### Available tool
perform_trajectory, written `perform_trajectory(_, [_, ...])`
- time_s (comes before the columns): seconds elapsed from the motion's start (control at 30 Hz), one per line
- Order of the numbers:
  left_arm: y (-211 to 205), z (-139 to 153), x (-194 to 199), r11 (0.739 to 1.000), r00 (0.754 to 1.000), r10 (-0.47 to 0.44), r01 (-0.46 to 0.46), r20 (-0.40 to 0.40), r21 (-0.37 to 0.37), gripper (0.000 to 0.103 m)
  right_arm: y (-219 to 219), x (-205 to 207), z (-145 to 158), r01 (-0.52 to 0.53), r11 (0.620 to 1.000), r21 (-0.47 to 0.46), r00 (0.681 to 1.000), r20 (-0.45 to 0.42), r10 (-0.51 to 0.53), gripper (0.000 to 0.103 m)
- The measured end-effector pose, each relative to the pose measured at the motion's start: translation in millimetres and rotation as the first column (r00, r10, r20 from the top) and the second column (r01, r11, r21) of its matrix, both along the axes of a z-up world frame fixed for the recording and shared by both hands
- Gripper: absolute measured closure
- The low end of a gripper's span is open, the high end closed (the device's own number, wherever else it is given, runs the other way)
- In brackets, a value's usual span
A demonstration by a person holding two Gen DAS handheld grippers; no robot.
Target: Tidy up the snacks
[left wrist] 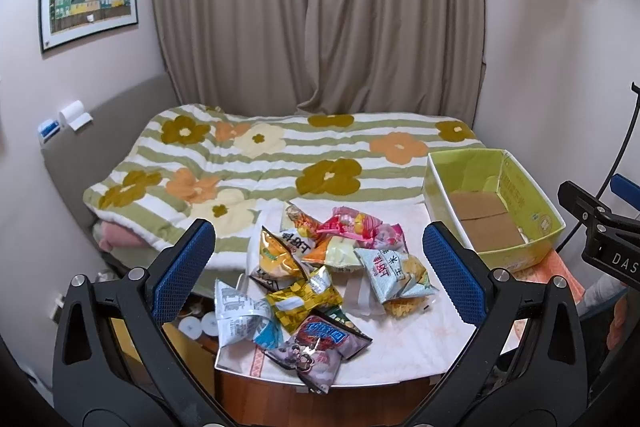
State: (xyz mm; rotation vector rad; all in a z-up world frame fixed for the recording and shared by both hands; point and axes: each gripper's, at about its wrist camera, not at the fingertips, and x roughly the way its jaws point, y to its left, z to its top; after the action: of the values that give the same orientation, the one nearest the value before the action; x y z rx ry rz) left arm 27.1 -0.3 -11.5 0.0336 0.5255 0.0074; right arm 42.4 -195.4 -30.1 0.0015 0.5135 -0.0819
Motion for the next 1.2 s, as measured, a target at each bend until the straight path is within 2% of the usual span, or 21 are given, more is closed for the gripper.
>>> perform_trajectory(0.87, [-7,-5,5,1.0,1.0,0.009,-0.009,-0.023,-0.004,0.0,3,-5,-4,-0.013,1.0,0.009,1.0,-0.004,0.013,0.001])
perform_trajectory(1.2, [12,5,1,0.999,0.999,0.048,-0.048,-0.017,0.018,0.0,3,-6,-1,-0.03,0.999,0.024,0.999,-0.017,0.03,0.001])
